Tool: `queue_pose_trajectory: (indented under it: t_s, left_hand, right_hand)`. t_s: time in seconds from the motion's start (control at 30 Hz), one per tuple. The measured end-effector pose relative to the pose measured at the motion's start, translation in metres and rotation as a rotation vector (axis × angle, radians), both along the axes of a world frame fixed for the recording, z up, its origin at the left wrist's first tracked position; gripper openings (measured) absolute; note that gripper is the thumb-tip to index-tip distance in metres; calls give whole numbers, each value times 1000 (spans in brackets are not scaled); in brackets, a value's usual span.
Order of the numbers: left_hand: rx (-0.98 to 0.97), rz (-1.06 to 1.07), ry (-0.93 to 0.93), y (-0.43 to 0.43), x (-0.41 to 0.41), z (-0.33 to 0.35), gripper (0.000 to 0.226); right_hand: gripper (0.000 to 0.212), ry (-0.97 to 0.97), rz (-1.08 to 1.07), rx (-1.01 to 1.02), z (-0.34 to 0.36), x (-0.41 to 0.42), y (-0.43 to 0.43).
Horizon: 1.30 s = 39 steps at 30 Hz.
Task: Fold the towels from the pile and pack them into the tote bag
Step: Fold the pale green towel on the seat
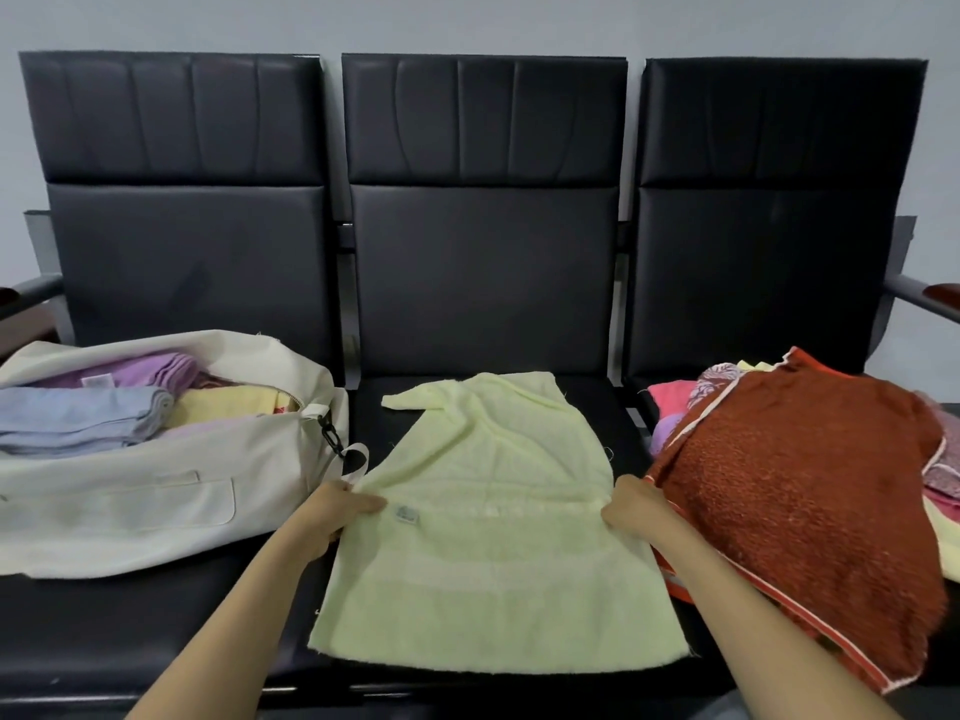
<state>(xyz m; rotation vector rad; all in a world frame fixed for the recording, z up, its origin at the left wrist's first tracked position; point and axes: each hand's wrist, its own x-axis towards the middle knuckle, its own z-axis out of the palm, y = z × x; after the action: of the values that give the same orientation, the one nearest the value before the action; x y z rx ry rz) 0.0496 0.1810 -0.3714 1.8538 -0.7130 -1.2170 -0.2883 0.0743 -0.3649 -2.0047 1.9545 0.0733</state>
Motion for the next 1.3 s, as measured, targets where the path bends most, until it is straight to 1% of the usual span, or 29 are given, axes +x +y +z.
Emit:
queue_pose_trajectory:
  t_s: [0.03, 0.07, 0.1, 0.13, 0.17, 0.23, 0.27, 0.3, 0.33, 0.37, 0.43, 0.5, 0.6, 0.7, 0.8, 0.9, 0.97, 1.1, 1.17, 1.3]
  left_hand:
    - [-26, 26, 100, 2, -1, 2, 29]
    - [-60, 56, 174, 4, -1, 3, 31]
    - [-99, 86, 224, 5, -1, 4, 31]
    - [-148, 112, 254, 6, -3, 6, 30]
    - [-208, 136, 262, 6, -6, 9, 28]
    - [-331, 166, 263, 6, -10, 15, 29]
    - [-380, 160, 264, 7, -12, 18, 32]
    - [-413, 132, 252, 9, -13, 22, 35]
    - [-433, 98, 219, 10, -14, 25, 33]
    - [-442, 74, 169, 11, -14, 27, 27]
    - [-433, 62, 74, 15, -13, 34, 17]
    - [-430, 42, 9, 18, -15, 49, 21]
    - [-523, -4, -40, 22, -16, 88, 26]
    - [-683, 36, -158, 21, -10, 137, 24]
    - [-835, 109, -249, 27, -6, 187, 22]
    - [-951, 184, -323, 39, -4, 228, 16]
    - [-1002, 206, -367, 48, -5, 249, 13]
    - [-1051, 208, -389, 62, -7, 276, 14]
    - [-1064, 196, -372, 68, -9, 283, 14]
    - [-1031, 188, -328, 69, -9, 289, 14]
  right_hand:
    - [7, -25, 24, -8, 4, -1, 3]
    - [15, -58, 45, -37, 6, -4, 5]
    - [13, -149, 38, -74, 7, -6, 5]
    - [5, -318, 11, -110, 7, -9, 5]
    - [6, -546, -53, -115, 7, -11, 6]
    - [23, -1016, -176, -31, 16, -16, 11]
    - [31, -1198, -198, 27, 21, -18, 14]
    - [41, -1311, -199, 84, 26, -21, 16]
    - [50, -1364, -195, 138, 29, -23, 17]
    - [54, -1373, -178, 188, 33, -26, 18]
    - [47, -1313, -142, 244, 38, -31, 23]
    - [40, -1269, -115, 211, 44, -36, 27]
    - [40, -1276, -61, 33, 77, -37, 28]
    - [42, -1207, 48, -214, 123, -37, 25]
    - [46, -1197, 129, -426, 175, -37, 30]
    - [38, -1223, 169, -587, 218, -37, 42]
    - [32, -1207, 169, -675, 236, -36, 52]
    - [29, -1217, 164, -753, 258, -39, 69]
    - [27, -1225, 159, -756, 263, -40, 76]
    - [22, -1225, 139, -732, 269, -41, 83]
